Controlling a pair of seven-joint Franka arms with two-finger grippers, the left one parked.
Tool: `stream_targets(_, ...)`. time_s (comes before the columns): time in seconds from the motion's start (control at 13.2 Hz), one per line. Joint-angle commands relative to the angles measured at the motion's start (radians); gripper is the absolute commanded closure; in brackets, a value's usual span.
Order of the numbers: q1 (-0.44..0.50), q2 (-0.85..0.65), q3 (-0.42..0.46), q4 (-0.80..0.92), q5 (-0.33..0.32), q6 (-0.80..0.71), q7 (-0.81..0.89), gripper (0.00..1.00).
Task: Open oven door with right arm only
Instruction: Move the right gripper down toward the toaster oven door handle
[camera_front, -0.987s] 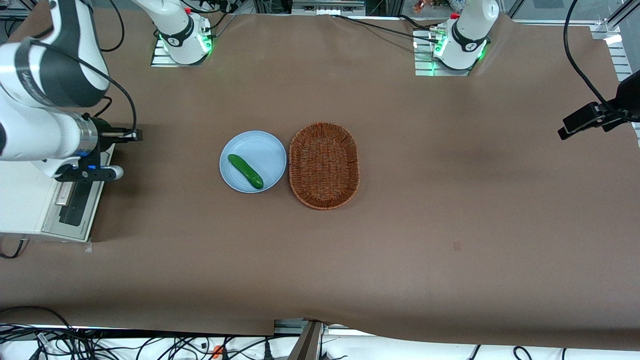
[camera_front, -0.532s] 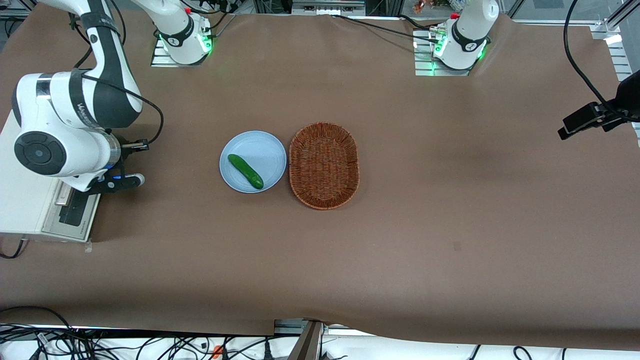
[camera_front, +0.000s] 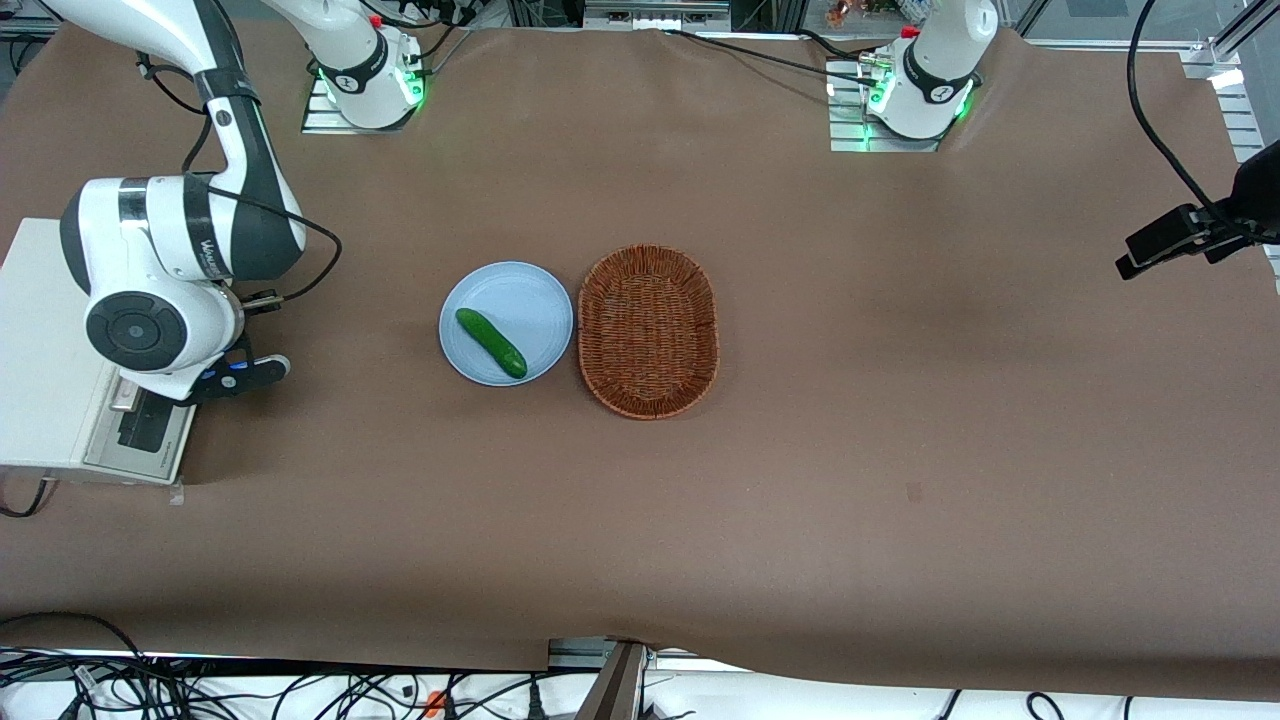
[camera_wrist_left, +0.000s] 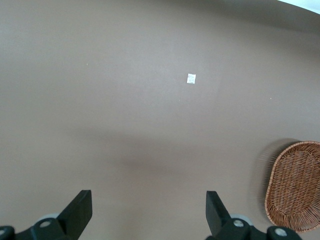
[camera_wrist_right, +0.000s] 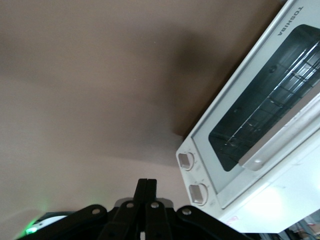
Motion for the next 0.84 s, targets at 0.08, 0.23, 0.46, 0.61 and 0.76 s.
stream_targets(0.08, -0.008, -0.002, -0.005, -0.028, -0.095, 0.038, -0.088, 1.0)
stream_targets(0.23, -0.01, -0.001, -0.008, -0.046, -0.144, 0.06, -0.108, 1.0)
stream_targets(0.46, -0.025, -0.001, -0.019, -0.086, -0.227, 0.135, -0.169, 1.0)
stream_targets(0.61, -0.065, 0.009, -0.022, -0.091, -0.253, 0.181, -0.226, 1.0)
stream_targets(0.76, -0.098, 0.016, -0.026, -0.092, -0.274, 0.222, -0.293, 1.0)
